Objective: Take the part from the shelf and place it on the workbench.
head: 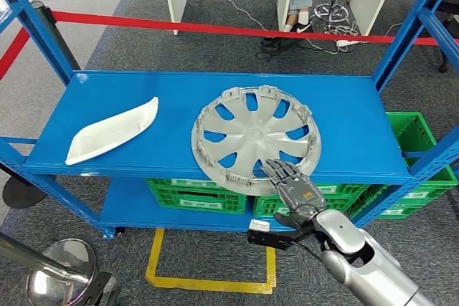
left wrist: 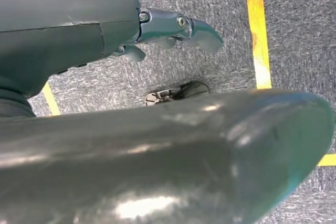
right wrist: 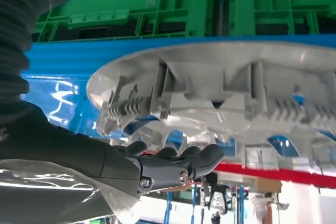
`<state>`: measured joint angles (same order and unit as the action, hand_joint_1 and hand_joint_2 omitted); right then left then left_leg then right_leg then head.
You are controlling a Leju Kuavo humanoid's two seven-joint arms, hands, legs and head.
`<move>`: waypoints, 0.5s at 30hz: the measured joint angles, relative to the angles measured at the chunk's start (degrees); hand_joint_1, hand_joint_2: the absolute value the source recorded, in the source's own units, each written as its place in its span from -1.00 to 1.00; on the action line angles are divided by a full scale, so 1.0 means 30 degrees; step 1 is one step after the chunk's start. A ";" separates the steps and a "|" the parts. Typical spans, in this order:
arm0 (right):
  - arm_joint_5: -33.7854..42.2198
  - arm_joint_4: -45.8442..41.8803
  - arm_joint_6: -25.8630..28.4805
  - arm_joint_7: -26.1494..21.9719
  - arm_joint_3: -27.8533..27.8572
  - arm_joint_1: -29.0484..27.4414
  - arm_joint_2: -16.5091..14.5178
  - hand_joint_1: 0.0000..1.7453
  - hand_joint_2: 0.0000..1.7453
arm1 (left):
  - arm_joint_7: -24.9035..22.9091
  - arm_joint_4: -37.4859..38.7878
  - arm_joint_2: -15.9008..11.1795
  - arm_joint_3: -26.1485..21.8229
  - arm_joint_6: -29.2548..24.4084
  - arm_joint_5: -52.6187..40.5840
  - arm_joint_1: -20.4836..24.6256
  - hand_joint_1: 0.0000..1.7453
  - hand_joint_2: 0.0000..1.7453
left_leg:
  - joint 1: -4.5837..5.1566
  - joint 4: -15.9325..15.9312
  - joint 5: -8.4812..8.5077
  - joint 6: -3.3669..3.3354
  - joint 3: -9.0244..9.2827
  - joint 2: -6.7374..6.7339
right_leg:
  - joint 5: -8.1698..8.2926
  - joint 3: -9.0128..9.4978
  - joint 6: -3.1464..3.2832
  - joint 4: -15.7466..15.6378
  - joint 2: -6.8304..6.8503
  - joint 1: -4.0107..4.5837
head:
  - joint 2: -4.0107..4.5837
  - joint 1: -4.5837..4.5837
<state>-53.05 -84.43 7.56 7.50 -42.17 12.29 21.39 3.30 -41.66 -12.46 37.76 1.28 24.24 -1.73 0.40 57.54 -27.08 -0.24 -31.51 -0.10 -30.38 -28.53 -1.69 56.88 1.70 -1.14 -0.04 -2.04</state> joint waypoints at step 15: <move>-0.0413 0.4005 0.0906 -0.0461 -0.0171 0.1565 -0.0982 -1.00 1.00 | -0.0322 -0.0752 -0.0082 0.0093 -0.0168 -0.0337 -0.0119 -1.00 -1.00 | 0.0000 0.0001 0.0001 -0.0001 -0.0007 0.0000 | 0.0002 -0.0009 -0.0002 0.0000 -0.0001 0.0001 | 0.0000 -0.0002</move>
<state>-54.29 -72.42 10.28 6.11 -42.69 16.99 18.44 2.33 -43.92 -12.71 38.04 0.78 23.23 -2.09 0.40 57.55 -27.08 -0.24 -31.53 -0.10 -30.38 -28.56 -1.69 56.88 1.70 -1.14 -0.04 -2.04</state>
